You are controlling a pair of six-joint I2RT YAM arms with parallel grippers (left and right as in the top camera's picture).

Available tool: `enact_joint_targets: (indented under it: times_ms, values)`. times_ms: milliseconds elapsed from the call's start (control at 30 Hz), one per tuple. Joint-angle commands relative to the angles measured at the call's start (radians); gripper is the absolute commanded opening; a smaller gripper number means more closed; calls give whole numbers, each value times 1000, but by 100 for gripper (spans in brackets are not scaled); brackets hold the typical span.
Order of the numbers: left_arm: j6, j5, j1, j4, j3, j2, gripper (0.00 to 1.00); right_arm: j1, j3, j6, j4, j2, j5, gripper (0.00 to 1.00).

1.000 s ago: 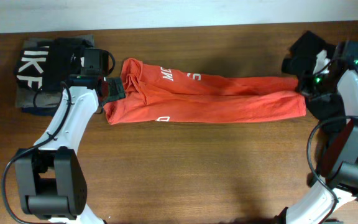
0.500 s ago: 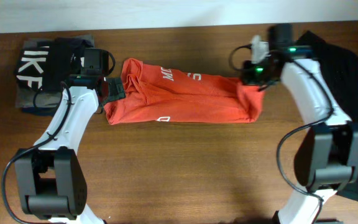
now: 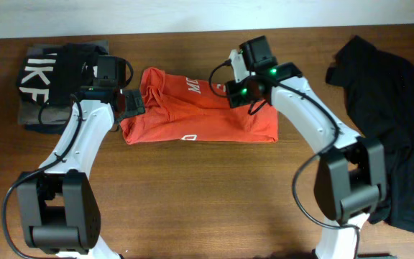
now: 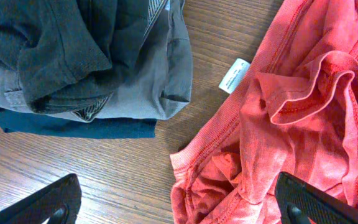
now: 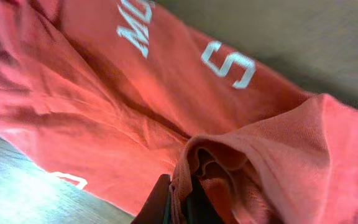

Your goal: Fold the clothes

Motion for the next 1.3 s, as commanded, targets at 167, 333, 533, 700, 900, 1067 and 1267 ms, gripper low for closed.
enact_joint_targets:
  times_ms: [167, 333, 533, 700, 900, 1067, 1267]
  values:
    - [13, -4, 2, 0, 16, 7, 99, 42, 13, 11, 29, 53, 3, 37]
    - [13, -4, 2, 0, 16, 7, 99, 43, 17, 11, 63, 52, -104, 47]
    - [13, 8, 2, -5, 16, 7, 99, 37, 135, 6, -22, 40, -140, 68]
    - [119, 143, 2, 19, 16, 9, 99, -9, 258, -8, -190, 39, -29, 79]
    - [251, 264, 18, 70, 16, 63, 99, -87, 284, -46, -307, 39, -10, 85]
    - [380, 440, 96, 79, 32, 169, 99, -138, 284, -54, -382, 39, -10, 89]
    - [507, 567, 175, 93, 76, 227, 99, -151, 284, -84, -410, 39, -9, 90]
